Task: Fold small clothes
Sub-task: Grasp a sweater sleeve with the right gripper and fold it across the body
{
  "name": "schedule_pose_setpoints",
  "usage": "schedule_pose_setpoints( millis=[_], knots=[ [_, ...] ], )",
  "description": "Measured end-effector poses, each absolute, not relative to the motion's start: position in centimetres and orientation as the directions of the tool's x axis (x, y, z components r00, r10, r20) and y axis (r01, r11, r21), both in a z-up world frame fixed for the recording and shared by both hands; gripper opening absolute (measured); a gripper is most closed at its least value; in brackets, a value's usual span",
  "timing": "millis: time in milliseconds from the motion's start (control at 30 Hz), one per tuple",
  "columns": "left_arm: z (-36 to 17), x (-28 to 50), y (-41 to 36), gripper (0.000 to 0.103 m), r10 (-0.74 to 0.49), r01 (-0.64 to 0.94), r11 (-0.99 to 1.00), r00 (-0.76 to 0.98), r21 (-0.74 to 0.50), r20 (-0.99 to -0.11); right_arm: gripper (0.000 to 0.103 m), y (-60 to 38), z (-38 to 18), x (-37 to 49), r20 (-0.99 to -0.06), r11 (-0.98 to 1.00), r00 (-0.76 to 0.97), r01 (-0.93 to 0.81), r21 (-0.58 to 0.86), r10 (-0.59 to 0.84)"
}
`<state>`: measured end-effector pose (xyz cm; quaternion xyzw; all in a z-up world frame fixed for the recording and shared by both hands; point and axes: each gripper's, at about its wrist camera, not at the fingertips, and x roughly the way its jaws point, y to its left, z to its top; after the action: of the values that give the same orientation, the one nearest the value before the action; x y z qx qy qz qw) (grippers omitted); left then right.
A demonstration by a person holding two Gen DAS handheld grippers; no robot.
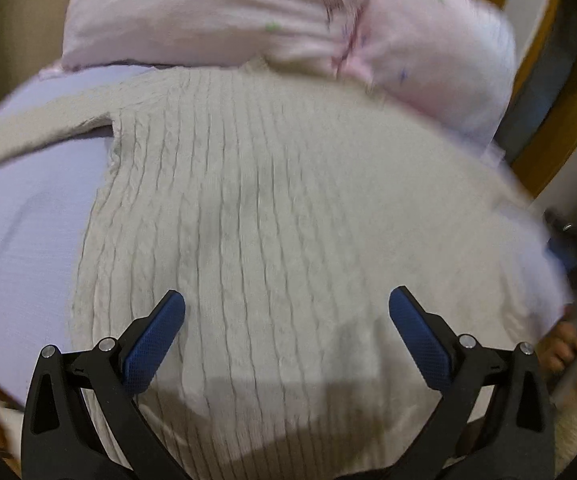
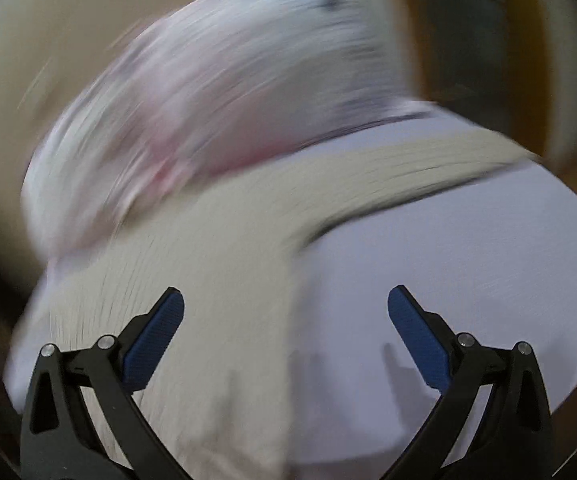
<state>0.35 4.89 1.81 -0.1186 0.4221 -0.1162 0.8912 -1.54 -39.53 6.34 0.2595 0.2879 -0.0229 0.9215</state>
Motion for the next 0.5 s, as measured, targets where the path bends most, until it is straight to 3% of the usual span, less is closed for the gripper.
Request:
schedule_pose_setpoints(
  millis=[100,167,267,367,500],
  knots=[
    [3.3,0.6,7.6,0.102,-0.335,0.108,0.922,0.705,-0.373,-0.625,0.096,-47.8,6.0,0.0,-0.549,0.721,0.833,0.338,0.606,0.071],
    [4.1,0.9,8.3,0.102,-0.302,0.117,0.938,0.741,-0.328,-0.599,0.076,-53.0,5.3,1.7,-0.575,0.639,0.818,0.421,0.644,0.04],
    [4.9,1.3,9.2,0.102,-0.266,0.116,0.952,0.774,-0.284,-0.575,0.059,-58.6,3.5,3.7,-0.608,0.508,0.794,0.515,0.69,0.021],
    [5.4,1.5,11.2,0.102,-0.275,0.119,0.942,0.81,-0.315,-0.518,0.052,-61.9,1.2,4.9,-0.613,0.37,0.789,0.558,0.742,0.039],
    [5.3,1.9,13.5,0.102,-0.263,0.085,0.93,0.834,-0.357,-0.485,0.042,-62.5,-0.1,6.2,-0.606,0.338,0.795,0.561,0.756,0.036]
  ],
)
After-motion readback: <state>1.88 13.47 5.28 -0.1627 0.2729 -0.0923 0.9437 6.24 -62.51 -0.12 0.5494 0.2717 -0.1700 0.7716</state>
